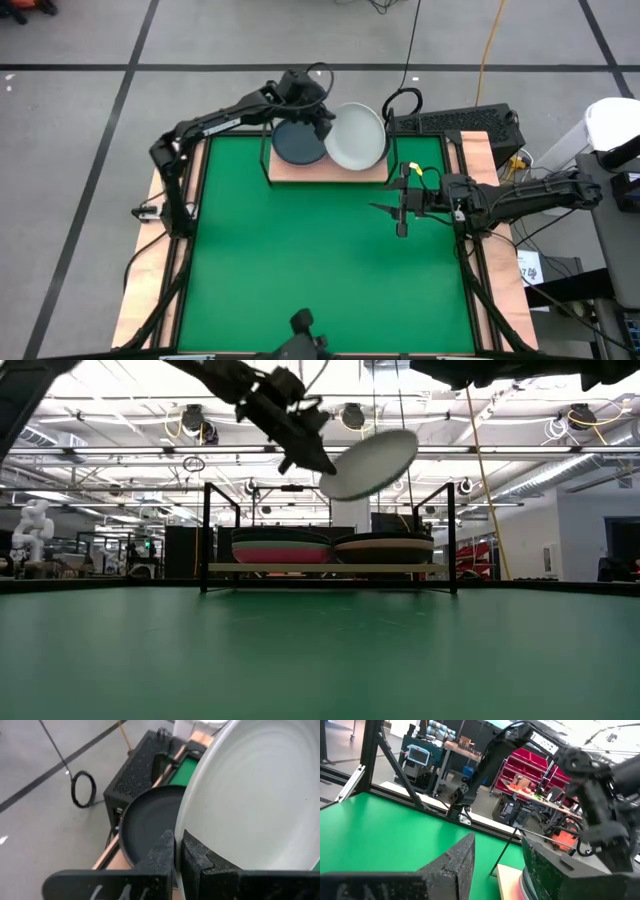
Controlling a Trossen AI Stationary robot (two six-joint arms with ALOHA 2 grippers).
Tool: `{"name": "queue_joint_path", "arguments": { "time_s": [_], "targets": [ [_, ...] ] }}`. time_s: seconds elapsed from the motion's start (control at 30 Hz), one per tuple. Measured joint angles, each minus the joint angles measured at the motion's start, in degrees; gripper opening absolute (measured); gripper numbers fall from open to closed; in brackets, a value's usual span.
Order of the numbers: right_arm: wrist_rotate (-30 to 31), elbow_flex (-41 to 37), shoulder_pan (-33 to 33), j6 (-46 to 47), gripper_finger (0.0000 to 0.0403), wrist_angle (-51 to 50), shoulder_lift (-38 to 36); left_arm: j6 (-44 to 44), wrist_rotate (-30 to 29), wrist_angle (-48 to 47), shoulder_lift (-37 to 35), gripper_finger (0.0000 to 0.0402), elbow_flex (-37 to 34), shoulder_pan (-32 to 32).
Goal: Place and stack plates onto a shelf
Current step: Stack the white plate on top of the black plate on the shelf, then return to Home Position
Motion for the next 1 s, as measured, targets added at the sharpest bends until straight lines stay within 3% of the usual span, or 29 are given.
{"name": "queue_joint_path", "arguments": {
  "time_s": [0.37,0.77,1.0],
  "targets": [
    [0.00,0.00,0.00,-0.04,0.0144,1.70,-0.01,-2.85,-0.67,2.07,8.87,0.0010,2.61,3.44],
    [0.00,0.00,0.00,-0.04,0.0144,1.68,-0.01,-4.04,-0.61,4.55,9.58,0.0026,2.61,2.83],
    [0.00,0.00,0.00,0.17,0.0144,1.68,-0.01,-1.98,-3.65,5.05,9.58,0.0087,2.61,1.15]
  ]
}}
